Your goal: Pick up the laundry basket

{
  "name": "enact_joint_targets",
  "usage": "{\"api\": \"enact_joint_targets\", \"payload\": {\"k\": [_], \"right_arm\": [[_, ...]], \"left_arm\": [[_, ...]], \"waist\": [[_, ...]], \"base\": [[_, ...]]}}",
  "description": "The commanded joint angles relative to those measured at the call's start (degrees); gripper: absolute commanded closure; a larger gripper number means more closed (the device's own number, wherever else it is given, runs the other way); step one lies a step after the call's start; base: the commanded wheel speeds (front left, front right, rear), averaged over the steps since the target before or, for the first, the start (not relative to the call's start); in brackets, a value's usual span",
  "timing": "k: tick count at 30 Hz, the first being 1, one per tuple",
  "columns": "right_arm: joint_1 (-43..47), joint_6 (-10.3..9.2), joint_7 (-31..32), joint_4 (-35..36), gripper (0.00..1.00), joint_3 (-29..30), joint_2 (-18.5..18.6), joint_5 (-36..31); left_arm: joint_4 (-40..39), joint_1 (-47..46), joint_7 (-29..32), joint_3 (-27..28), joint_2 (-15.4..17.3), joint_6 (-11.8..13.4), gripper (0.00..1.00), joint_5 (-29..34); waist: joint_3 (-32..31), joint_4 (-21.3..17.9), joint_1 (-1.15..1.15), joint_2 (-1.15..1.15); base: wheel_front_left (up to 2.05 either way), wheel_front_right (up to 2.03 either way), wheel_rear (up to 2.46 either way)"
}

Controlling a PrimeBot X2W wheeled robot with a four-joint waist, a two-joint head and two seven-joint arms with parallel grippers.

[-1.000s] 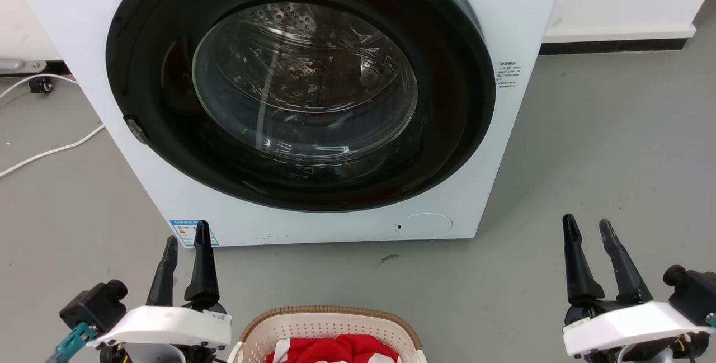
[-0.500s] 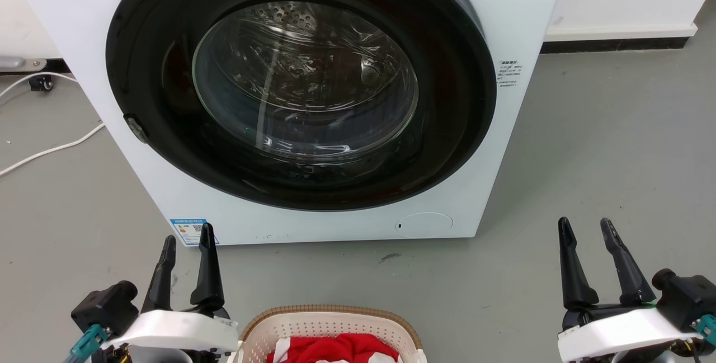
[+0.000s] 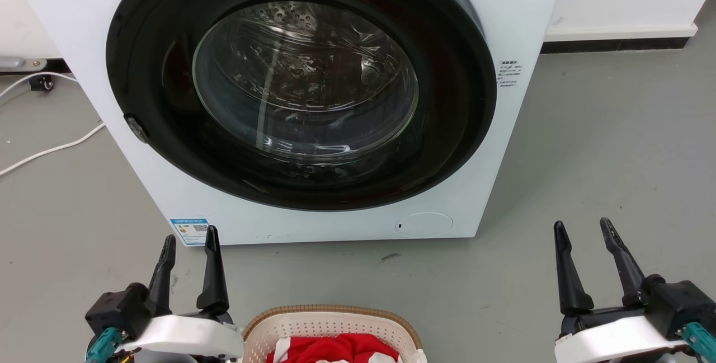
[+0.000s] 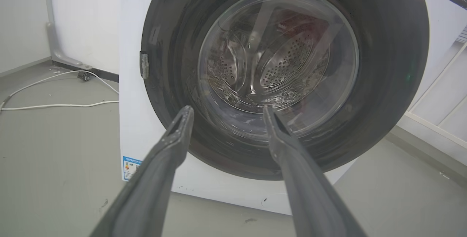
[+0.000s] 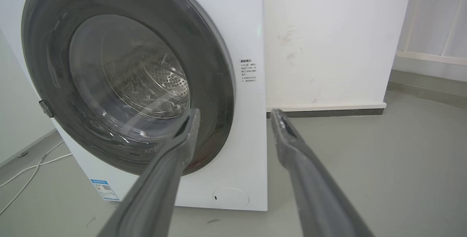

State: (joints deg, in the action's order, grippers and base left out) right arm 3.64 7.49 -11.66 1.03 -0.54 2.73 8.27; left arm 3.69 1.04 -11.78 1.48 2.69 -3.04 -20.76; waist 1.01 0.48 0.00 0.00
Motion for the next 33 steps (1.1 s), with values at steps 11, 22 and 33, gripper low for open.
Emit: {"api": "enact_joint_targets", "payload": {"k": [11,22,33], "right_arm": [[1.28,-0.01,-1.67,1.39,0.00,-0.37,0.25,-6.19],[1.78,-0.01,-2.87,2.02,0.00,-0.39,0.25,-10.81],[2.26,-0.01,-3.55,1.57,0.00,0.48,0.24,-10.14]], "left_arm": [[-0.51,0.92,-1.58,-0.32,0.24,0.02,0.00,5.47],[-0.57,1.43,-2.74,-0.56,0.27,0.42,0.00,9.98],[-0.20,1.93,-3.44,-0.55,0.27,0.99,0.00,12.62]], "waist": [[-0.02,0.10,0.00,0.00],[-0.10,0.05,0.00,0.00],[-0.29,0.20,0.00,0.00]], "base": [[0.00,0.00,0.00],[0.00,0.00,0.00],[0.00,0.00,0.00]]}}
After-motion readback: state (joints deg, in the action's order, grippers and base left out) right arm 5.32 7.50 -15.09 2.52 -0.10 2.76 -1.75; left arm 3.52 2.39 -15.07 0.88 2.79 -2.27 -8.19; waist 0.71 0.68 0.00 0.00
